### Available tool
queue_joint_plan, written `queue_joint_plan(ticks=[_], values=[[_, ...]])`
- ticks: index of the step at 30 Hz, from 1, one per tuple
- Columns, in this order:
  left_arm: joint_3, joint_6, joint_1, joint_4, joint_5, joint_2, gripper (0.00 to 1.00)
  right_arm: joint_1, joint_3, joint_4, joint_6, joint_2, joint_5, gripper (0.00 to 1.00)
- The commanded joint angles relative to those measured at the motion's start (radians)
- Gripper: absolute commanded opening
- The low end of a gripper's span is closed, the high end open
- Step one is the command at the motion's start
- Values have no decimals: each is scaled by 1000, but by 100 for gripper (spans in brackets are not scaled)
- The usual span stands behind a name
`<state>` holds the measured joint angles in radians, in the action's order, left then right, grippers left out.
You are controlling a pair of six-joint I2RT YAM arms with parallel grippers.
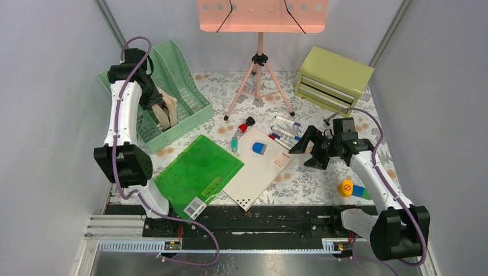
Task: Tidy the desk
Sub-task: Place the book in the storage box.
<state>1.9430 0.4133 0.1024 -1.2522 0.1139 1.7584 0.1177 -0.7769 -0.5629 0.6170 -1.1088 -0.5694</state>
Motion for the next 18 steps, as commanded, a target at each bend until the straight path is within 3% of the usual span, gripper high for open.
queue_joint_plan(ticks=[1,12,13,16,18], values=[[13,-24,-1,103,4,-7,2,3,-37,2,-11,18,-19,100],[-27,-33,0,94,-4,10,19,3,-22,3,-12,34,-28,99],[-31,-38,1,94,-1,6,24,3,-20,2,-11,37,-28,99],[-29,-46,3,93,5,-8,56,3,-10,2,-10,50,-28,99],[-29,-49,5,93,4,-21,68,3,-5,2,-11,56,-27,99]])
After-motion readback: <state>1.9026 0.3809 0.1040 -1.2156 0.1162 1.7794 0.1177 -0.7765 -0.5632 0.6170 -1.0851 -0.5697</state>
